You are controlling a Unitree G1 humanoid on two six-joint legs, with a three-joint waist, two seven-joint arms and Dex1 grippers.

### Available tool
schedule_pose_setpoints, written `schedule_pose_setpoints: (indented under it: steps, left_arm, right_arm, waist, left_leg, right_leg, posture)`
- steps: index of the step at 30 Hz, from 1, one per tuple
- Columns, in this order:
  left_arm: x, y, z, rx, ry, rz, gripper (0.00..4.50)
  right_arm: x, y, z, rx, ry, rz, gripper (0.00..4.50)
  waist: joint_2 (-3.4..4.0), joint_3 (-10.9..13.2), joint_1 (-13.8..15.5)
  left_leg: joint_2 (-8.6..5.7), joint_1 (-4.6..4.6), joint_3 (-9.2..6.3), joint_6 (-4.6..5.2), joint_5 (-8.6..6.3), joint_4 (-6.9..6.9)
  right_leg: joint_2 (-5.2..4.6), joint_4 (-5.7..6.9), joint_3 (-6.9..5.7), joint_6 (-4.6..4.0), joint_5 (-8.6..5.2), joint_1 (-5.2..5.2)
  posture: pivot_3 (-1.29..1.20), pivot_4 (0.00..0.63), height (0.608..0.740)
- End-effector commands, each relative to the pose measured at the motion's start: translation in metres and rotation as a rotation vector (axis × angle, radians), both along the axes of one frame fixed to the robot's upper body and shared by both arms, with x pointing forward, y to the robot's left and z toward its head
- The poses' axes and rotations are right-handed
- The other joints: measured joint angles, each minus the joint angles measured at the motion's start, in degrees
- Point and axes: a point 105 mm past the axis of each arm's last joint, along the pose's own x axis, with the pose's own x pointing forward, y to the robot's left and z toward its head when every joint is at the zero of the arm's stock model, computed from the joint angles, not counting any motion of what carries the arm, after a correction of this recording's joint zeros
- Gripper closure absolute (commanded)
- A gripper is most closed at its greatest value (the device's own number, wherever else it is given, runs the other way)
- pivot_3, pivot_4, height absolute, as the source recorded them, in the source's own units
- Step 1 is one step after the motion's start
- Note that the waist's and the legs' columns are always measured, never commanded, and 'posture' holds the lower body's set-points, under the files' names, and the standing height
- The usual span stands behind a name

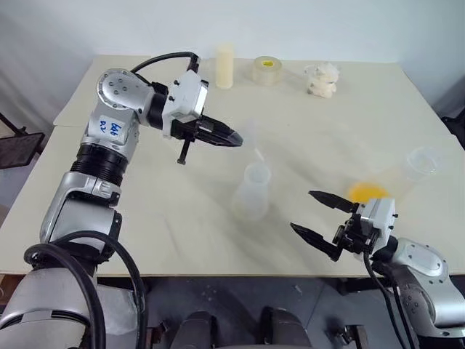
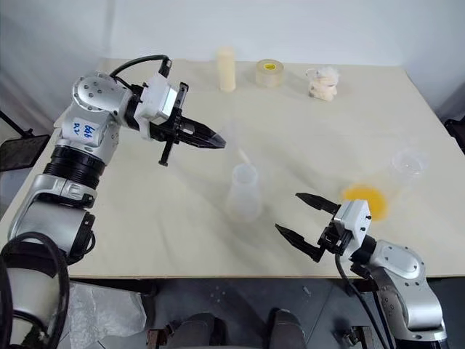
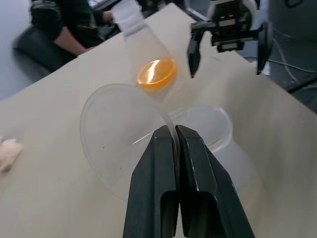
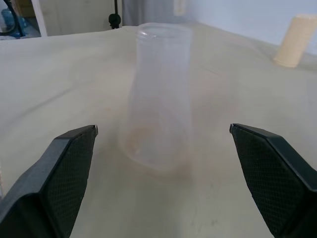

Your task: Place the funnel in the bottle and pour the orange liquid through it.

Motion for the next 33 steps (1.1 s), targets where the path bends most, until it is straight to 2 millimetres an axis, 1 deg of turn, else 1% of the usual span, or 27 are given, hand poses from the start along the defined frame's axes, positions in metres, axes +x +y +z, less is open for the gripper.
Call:
schedule_pose_setpoints:
  steps: [1, 9, 14, 17, 20, 22, 26, 28, 33]
  left_arm:
    - [-0.016, 0.002, 0.004, 0.095, -0.044, -0.127, 4.47]
    - [-0.013, 0.0, -0.005, 0.195, -0.107, -0.146, 4.47]
    - [-0.009, -0.004, -0.008, 0.273, -0.195, -0.161, 4.47]
    - [-0.01, -0.01, -0.007, 0.286, -0.22, -0.193, 4.47]
    - [-0.012, -0.017, -0.006, 0.301, -0.256, -0.221, 3.85]
    - [-0.013, -0.021, -0.005, 0.307, -0.266, -0.237, 3.28]
    - [-0.017, -0.025, -0.002, 0.302, -0.269, -0.258, 2.0]
    - [-0.019, -0.027, 0.001, 0.29, -0.265, -0.264, 1.45]
    - [-0.02, -0.023, 0.014, 0.233, -0.215, -0.229, 0.02]
  right_arm:
    - [-0.005, 0.004, 0.012, 0.0, -0.07, 0.003, 0.0]
    - [-0.003, 0.007, 0.011, 0.008, -0.074, -0.009, 0.0]
    - [-0.002, 0.008, 0.01, 0.013, -0.072, -0.017, 0.0]
    - [-0.002, 0.008, 0.01, 0.014, -0.073, -0.022, 0.0]
    - [-0.001, 0.007, 0.009, 0.013, -0.074, -0.028, 0.0]
    - [0.0, 0.006, 0.009, 0.013, -0.075, -0.033, 0.0]
    - [0.0, 0.007, 0.008, 0.014, -0.077, -0.038, 0.0]
    - [0.0, 0.007, 0.008, 0.015, -0.078, -0.041, 0.0]
    - [0.0, 0.004, 0.008, 0.017, -0.08, -0.05, 0.0]
  waist:
    - [0.0, 0.0, 0.0]
    - [0.0, 0.0, 0.3]
    - [0.0, 0.0, 0.1]
    - [0.0, 0.0, 0.2]
    - [-0.01, 0.0, 0.3]
    - [-0.01, 0.0, 0.2]
    - [-0.01, 0.0, 0.1]
    - [-0.01, 0.0, 0.1]
    - [-0.01, 0.0, 0.2]
  left_leg:
    - [0.0, 0.01, 0.0, 0.0, 0.0, 0.0]
    - [-0.02, -0.06, 0.01, 0.02, 0.0, 0.04]
    - [-0.02, -0.04, 0.06, 0.02, 0.0, 0.02]
    - [-0.02, -0.05, 0.1, 0.02, 0.0, 0.01]
    - [-0.02, -0.06, 0.1, 0.03, 0.0, 0.02]
    - [-0.03, -0.09, 0.09, 0.04, 0.0, 0.04]
    - [-0.02, -0.07, 0.1, 0.04, 0.0, 0.01]
    - [-0.02, -0.05, 0.09, 0.04, 0.0, 0.0]
    - [-0.02, -0.07, 0.07, 0.05, 0.0, 0.02]
  right_leg:
    - [0.0, 0.0, 0.01, 0.0, 0.0, 0.0]
    - [0.0, -0.03, 0.0, 0.0, 0.0, 0.01]
    - [0.01, -0.05, 0.0, 0.0, 0.0, 0.01]
    - [0.01, -0.08, -0.01, 0.0, 0.0, 0.01]
    - [0.01, -0.08, -0.01, 0.0, 0.0, 0.02]
    - [0.01, -0.08, -0.01, 0.0, 0.0, 0.02]
    - [0.01, -0.08, -0.01, 0.0, 0.0, 0.0]
    - [0.01, -0.09, 0.0, 0.0, 0.0, 0.0]
    - [0.01, -0.08, 0.0, 0.0, 0.0, 0.01]
  posture:
    - [0.0, 0.15, 0.74]
    - [0.0, 0.15, 0.74]
    - [0.0, 0.15, 0.74]
    - [0.0, 0.15, 0.74]
    - [0.0, 0.15, 0.74]
    - [0.0, 0.15, 0.74]
    - [0.0, 0.15, 0.74]
    - [0.0, 0.15, 0.74]
    - [0.0, 0.15, 0.74]
